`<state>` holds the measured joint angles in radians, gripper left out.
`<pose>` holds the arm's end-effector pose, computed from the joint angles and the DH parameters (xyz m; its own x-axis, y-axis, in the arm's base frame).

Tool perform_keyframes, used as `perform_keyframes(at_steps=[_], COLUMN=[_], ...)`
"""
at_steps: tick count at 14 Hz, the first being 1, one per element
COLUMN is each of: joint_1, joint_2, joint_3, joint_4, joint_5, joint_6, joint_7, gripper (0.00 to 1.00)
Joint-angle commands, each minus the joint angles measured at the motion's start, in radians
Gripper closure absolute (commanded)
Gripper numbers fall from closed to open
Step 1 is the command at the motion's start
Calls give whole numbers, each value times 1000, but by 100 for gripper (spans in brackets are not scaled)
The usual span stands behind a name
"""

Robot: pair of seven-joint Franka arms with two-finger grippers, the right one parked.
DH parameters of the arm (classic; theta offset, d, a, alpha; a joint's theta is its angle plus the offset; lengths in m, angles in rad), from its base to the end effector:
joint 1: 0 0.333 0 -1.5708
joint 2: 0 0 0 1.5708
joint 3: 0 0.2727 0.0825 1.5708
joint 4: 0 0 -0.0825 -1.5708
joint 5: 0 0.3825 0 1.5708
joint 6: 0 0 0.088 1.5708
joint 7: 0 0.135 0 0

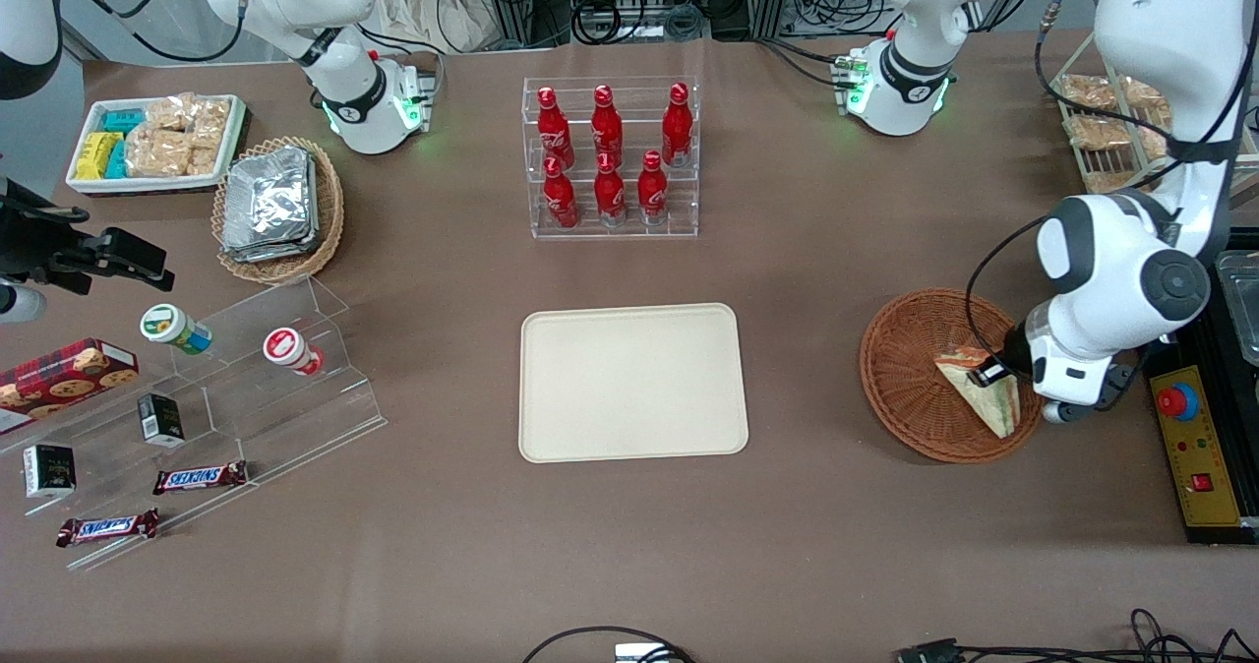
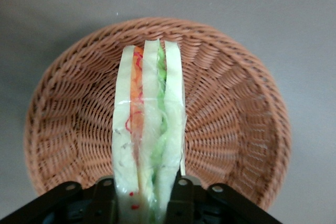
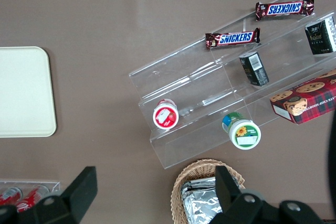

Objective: Place sandwich from basket to tray
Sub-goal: 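Close the left gripper on the sandwich and lift it from the basket, then carry the held sandwich with the left gripper over the beige tray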

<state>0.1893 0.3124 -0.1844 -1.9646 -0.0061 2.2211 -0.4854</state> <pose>0.5877 0.0027 0.2451 0.8751 0.4784 -0.0736 0.4814 -0.8760 0.0301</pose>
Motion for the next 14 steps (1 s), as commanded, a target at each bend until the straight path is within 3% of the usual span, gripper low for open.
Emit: perform_keyframes(at_steps=[1,3,8,14], joint_1=[-5,-16,-126,-301], joint_2=[-3,25,43,91], joint_3=[-49,-88,-113,-132], joint_4=[246,381,513,501], joint_5=[-5,14,31,66], joint_6=[-273,-382,-481,-548], joint_7=[8,10,39,34], gripper=[100,100,100,100])
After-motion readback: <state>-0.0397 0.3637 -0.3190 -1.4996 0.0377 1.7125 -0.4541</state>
